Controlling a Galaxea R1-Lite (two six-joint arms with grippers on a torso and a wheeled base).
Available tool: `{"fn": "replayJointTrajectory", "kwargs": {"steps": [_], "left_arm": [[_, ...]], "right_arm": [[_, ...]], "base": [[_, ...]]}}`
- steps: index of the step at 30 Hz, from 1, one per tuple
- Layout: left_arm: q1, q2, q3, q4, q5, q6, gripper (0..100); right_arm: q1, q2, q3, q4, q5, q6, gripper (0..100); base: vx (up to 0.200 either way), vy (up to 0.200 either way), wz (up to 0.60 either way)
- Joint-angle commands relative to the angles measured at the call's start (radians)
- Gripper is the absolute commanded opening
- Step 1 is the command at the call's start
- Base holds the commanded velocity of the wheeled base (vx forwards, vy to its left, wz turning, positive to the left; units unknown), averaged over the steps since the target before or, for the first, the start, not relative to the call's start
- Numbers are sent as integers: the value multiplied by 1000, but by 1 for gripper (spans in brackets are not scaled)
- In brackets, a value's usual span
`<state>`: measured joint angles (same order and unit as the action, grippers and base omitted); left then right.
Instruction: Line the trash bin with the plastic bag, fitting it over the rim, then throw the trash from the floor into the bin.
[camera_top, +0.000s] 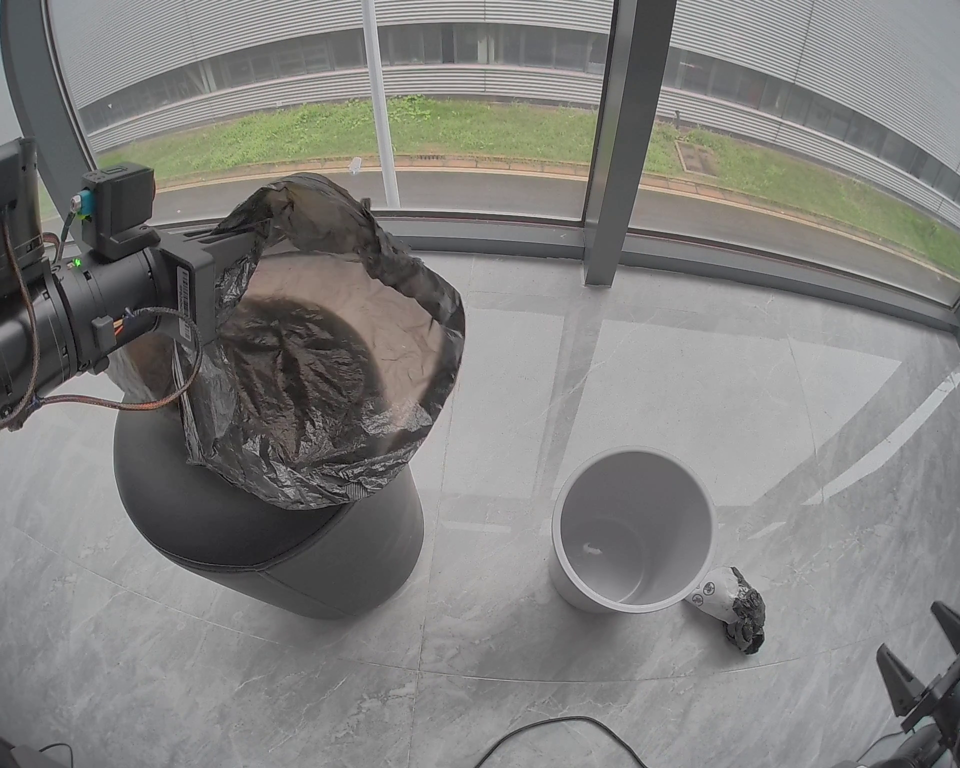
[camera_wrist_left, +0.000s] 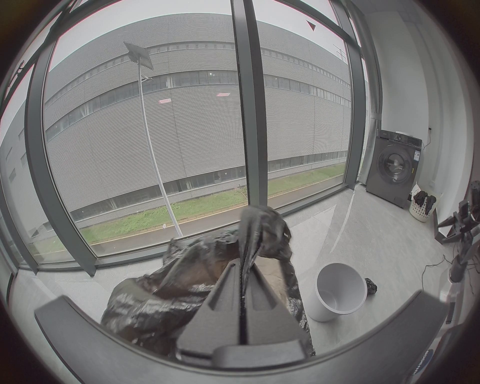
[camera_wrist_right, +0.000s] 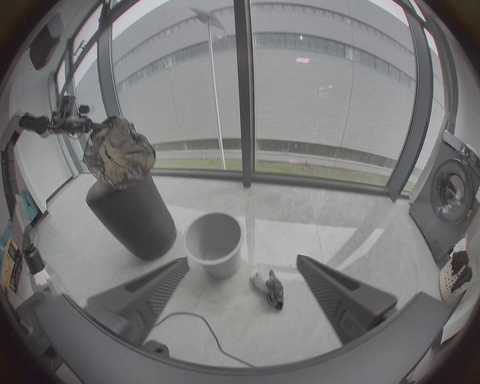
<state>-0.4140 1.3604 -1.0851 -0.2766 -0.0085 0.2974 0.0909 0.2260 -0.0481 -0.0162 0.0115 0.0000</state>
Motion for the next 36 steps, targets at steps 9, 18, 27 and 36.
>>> {"fn": "replayJointTrajectory", "kwargs": {"steps": [9,18,27,36], "left_arm": [[-5,52,-73,-69,-2,2,0],[-5,105,-144,-88,-13,2,0],[-19,129,-177,-131,-38,3,0],[-19,128,-176,-139,-54,3,0]], "right_arm": [[475,1205,-851,-311,179,-135,100],[621,1552,-990,-487,173,-140,100],[477,1805,-1150,-640,205,-156,100],[540,1828,-1132,-682,283,-202,100]], "base": [[0,0,0],[0,0,0],[0,0,0],[0,0,0]]}}
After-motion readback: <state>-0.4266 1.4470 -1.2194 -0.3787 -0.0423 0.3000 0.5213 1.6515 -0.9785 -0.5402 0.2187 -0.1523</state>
